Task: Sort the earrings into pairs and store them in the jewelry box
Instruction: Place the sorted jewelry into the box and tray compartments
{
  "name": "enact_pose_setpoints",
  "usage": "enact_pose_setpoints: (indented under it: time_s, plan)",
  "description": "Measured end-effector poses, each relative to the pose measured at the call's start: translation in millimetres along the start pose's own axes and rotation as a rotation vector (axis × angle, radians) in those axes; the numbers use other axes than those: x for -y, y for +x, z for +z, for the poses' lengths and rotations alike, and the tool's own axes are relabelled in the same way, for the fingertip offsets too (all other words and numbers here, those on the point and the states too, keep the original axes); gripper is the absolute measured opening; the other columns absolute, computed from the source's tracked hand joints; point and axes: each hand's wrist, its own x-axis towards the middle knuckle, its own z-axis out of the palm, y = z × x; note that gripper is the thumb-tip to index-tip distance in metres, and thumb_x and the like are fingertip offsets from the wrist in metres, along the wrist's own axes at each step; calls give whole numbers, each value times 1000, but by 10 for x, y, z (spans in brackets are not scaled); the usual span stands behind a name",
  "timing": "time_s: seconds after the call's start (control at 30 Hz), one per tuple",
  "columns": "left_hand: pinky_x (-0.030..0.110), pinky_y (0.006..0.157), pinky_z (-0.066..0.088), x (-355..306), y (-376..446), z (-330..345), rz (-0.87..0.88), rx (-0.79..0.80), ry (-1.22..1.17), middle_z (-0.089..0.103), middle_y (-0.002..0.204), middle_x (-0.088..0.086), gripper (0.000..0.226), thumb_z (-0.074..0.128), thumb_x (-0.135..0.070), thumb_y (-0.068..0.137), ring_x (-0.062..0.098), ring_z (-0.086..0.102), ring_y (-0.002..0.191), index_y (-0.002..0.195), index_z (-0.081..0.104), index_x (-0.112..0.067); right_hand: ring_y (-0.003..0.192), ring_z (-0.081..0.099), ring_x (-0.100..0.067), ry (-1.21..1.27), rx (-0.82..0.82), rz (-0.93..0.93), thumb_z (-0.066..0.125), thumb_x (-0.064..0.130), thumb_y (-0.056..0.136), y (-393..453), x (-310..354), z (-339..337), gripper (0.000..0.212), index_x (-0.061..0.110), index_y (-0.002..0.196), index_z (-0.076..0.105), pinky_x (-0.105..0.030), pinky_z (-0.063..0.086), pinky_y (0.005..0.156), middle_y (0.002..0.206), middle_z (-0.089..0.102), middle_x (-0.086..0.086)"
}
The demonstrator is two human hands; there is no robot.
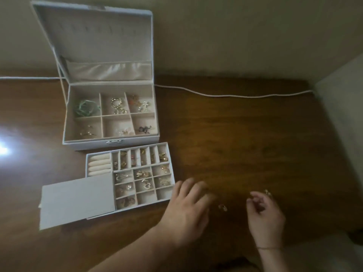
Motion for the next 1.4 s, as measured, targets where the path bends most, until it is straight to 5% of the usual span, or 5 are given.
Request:
enact_pose_setpoints:
  time_s: [0.2, 0.53, 0.77, 1.23, 1.4]
  plan:
    - [37, 113, 24, -344, 179, 394, -89, 315, -22, 32, 147, -11, 52, 48, -44, 94, 18, 28, 135, 144, 34, -37, 80, 56, -5, -30, 61, 83, 72, 14, 83, 263, -523, -305, 61, 21, 137, 46, -22, 49, 74, 124, 54, -3]
    - [30, 76, 54, -353, 314, 484, -62, 252, -3, 61, 111, -4, 31, 65, -29, 89, 17, 61, 95, 120, 65, -29, 95, 58, -13, -193, 161, -146, 61, 24, 91, 651, -482, -264, 32, 22, 123, 61, -19, 47, 75, 113, 59, -1]
    - [31, 82, 51, -455, 379, 471, -88, 312, -23, 56, 120, -2, 25, 45, -29, 101, 18, 57, 104, 116, 65, -24, 94, 61, -11, -223, 155, -222, 64, 20, 89, 676, -481, -242, 18, 19, 106, 69, -17, 46, 75, 103, 67, 2]
    - [33, 74, 53, -134, 51, 425, -86, 253, -75, 61, 109, 1, 17, 53, -19, 99, 21, 64, 89, 109, 67, -20, 94, 65, -20, -346, 186, -236, 62, 20, 88, 608, -418, -193, 19, 18, 106, 68, -38, 57, 83, 103, 68, -2]
    - [34, 66, 56, -8, -76, 339, -16, 204, -45, 63, 99, 4, 14, 62, -12, 91, 27, 63, 85, 101, 70, -18, 86, 65, -14, -309, 236, -274, 65, 19, 87, 530, -244, -144, 18, 20, 104, 69, -31, 55, 81, 100, 70, 0]
